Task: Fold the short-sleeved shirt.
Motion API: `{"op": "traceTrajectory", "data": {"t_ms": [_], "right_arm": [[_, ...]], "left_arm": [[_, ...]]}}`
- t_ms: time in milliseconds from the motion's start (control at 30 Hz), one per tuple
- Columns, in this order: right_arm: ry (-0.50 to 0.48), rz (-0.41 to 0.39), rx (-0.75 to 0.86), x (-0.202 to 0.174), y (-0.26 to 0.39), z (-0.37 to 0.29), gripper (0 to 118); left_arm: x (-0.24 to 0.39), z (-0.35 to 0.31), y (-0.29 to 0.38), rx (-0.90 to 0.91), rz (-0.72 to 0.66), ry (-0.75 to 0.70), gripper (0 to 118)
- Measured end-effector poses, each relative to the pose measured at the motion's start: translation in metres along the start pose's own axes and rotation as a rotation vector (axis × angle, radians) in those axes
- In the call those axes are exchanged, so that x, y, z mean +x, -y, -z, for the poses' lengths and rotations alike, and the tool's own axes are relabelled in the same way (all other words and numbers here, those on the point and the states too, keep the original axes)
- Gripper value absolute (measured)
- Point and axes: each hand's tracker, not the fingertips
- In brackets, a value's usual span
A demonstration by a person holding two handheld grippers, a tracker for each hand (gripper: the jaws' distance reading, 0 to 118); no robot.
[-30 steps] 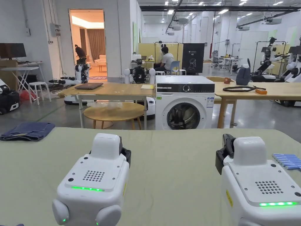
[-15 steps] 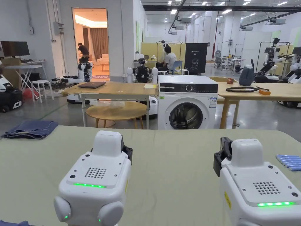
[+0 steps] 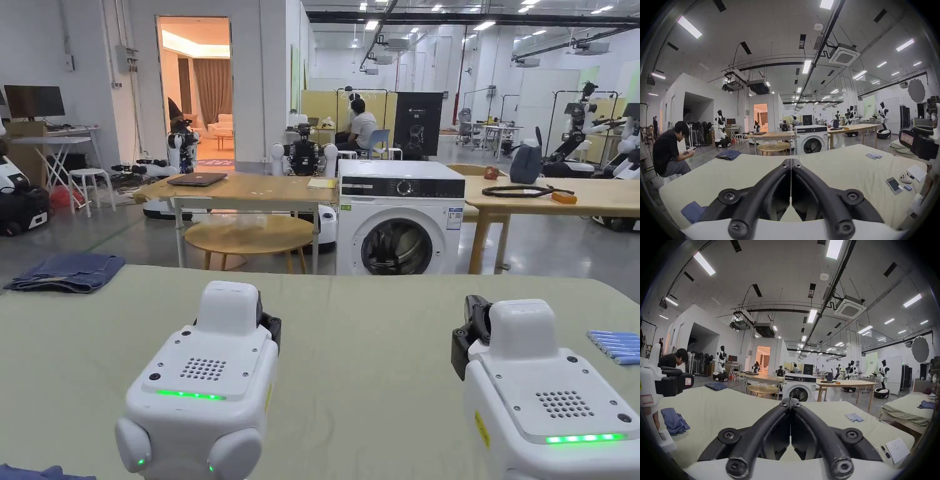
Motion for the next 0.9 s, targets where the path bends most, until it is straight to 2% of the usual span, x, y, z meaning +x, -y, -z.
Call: {"op": "traceTrajectory", "data": {"t_ms": [900], "right_arm": [[-0.004, 0.023, -0.023, -0.002, 0.011, 0.003, 0]], "left_arm": [[0.0, 0.001, 0.014, -0.012, -0.009, -0.019, 0]]}}
